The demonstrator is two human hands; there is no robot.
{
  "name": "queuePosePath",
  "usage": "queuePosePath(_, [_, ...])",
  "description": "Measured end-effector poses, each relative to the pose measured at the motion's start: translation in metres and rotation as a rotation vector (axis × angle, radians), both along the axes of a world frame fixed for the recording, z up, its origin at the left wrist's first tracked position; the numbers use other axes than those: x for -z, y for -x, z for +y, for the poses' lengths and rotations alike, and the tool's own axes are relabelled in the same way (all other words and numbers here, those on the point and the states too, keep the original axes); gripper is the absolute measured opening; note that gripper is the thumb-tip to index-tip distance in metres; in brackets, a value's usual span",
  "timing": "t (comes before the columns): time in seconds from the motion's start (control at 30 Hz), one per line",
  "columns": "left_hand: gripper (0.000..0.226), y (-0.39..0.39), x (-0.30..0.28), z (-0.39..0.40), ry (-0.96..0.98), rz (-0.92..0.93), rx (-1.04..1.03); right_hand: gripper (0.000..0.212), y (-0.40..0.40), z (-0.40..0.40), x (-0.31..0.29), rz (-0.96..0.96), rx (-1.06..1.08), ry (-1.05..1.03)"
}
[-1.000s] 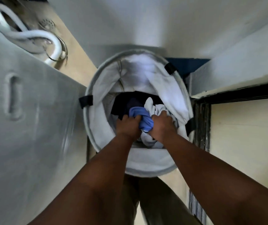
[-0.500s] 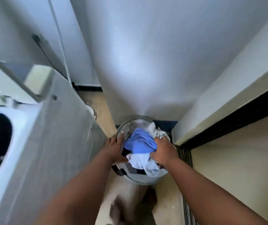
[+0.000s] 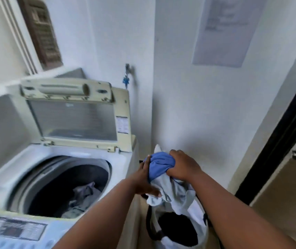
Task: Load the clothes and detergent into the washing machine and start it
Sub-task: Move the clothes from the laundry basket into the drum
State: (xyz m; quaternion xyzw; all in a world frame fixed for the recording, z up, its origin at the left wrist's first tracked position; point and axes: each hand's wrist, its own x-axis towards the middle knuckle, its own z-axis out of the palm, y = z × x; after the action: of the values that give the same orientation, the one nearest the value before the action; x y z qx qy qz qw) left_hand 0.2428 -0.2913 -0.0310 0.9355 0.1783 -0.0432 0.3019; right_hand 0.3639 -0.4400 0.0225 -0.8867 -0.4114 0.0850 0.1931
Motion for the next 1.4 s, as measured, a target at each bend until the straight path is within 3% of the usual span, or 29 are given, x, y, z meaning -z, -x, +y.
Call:
queuePosePath(0.13, [0.110, 0.045, -0.044, 0.044, -0.009, -0.173, -0.106, 0.038, 0.052, 0.045, -0.063, -0.087, -0.147, -0.103])
queuePosePath(0.37, [0.093, 0.132, -0.137, 0.075, -0.166, -0.363, -0.411, 0.042, 0.112, 0.110, -0.137, -0.149, -0.351, -0.297])
queuePosePath(0.57, [0.080, 0.180, -0.167, 0.115, -0.266, -0.445, -0.555, 0.054, 0.153, 0.159, -0.157, -0.182, -0.448, -0.438])
queuePosePath(0.73, [0.087, 0.212, -0.146, 0.162, -0.372, -0.287, -0.574, 0.055, 0.179, 0.206, -0.131, -0.149, -0.463, -0.344])
queuePosePath(0.93, [0.067, 0.221, -0.062, 0.279, -0.199, -0.027, -0.505, 0.060, 0.204, 0.295, -0.062, -0.140, -0.414, -0.154])
queuePosePath(1.1, [0.074, 0.230, 0.004, 0.331, -0.122, 0.094, -0.331, 0.061, 0.213, 0.356, 0.008, -0.107, -0.358, 0.124])
queuePosePath(1.23, [0.074, 0.205, 0.044, 0.359, 0.005, 0.320, -0.194, 0.057, 0.201, 0.380, 0.053, -0.034, -0.310, 0.297])
queuePosePath(1.4, [0.057, 0.176, 0.077, 0.358, 0.044, 0.707, 0.029, 0.033, 0.186, 0.383, 0.108, 0.191, -0.265, 0.482])
